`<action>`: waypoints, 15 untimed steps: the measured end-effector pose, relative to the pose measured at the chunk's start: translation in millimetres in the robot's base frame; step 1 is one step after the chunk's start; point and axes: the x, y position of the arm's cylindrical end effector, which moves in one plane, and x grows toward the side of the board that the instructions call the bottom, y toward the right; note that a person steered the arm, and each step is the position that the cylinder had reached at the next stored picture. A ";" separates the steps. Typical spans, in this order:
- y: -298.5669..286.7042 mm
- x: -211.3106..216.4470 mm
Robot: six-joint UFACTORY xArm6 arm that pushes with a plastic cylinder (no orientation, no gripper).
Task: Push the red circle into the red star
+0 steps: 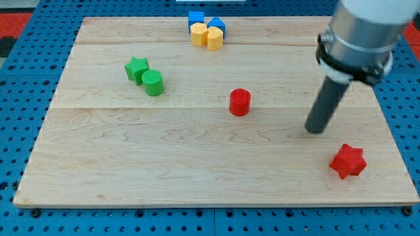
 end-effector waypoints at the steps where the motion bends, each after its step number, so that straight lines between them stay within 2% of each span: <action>1: -0.6 -57.1; 2: -34.5 -87.0; 3: -96.3 -109.0; 4: -158.2 -82.4; 5: -86.6 -44.8; 6: -39.5 -3.1; 7: -61.4 -17.9; 8: -56.1 -68.8; 9: -105.5 -67.2; 10: -91.6 -22.8; 11: -99.9 2.9; 12: -105.4 6.5; 13: -100.3 39.0; 15: -147.6 67.0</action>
